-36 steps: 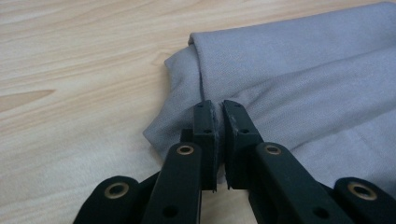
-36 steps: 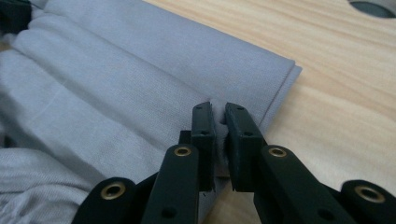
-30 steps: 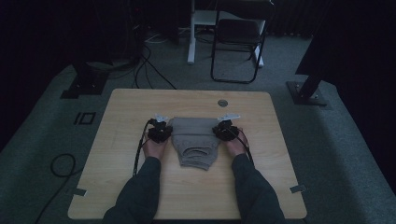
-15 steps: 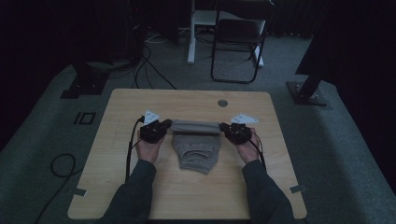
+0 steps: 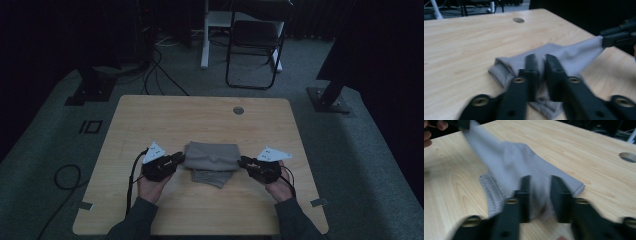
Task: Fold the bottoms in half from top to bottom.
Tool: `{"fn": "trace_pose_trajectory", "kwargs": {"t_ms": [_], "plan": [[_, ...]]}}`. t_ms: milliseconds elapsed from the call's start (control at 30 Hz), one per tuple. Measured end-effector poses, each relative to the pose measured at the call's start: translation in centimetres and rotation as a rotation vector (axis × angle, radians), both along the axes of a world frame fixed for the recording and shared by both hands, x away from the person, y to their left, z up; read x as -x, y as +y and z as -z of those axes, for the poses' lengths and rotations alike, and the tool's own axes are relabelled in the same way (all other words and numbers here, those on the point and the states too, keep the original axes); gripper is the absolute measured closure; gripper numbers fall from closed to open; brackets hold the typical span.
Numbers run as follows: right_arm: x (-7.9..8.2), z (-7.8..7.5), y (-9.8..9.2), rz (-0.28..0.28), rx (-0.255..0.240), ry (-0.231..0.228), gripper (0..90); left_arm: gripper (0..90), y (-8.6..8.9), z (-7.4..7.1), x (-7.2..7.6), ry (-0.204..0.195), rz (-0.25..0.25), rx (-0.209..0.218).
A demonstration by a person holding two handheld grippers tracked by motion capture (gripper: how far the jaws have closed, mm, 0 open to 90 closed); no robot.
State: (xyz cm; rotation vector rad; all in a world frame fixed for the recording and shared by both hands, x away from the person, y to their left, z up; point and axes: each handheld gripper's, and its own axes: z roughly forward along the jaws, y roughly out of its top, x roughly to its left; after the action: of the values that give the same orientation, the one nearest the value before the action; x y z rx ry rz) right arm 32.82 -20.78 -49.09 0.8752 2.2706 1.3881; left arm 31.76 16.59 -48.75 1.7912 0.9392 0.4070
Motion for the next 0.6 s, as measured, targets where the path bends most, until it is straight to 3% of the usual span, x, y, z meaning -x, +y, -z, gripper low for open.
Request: {"fn": "trace_pose_trajectory", "kwargs": {"t_ms": [67, 167, 267, 600], "plan": [[-0.2, 0.1, -0.2, 0.021, -0.018, 0.011, 60.7, 67.2, 0.2, 0.1, -0.6, 0.017, -0.011, 0.013], [-0.8, 0.4, 0.0, 0.056, -0.005, 0.027, 58.4, 65.9, -0.1, 0.6, -1.4, 0.033, -0.02, -0.029], [-1.4, 1.4, 0.8, 0.073, 0.039, 0.056, 57.4, 65.2, -0.8, 1.4, -2.1, 0.064, -0.014, -0.059], [-1.3, 3.7, 3.3, 0.014, 0.116, 0.125, 53.4, 61.7, -2.5, 3.3, -2.5, 0.106, 0.017, -0.129]]}}
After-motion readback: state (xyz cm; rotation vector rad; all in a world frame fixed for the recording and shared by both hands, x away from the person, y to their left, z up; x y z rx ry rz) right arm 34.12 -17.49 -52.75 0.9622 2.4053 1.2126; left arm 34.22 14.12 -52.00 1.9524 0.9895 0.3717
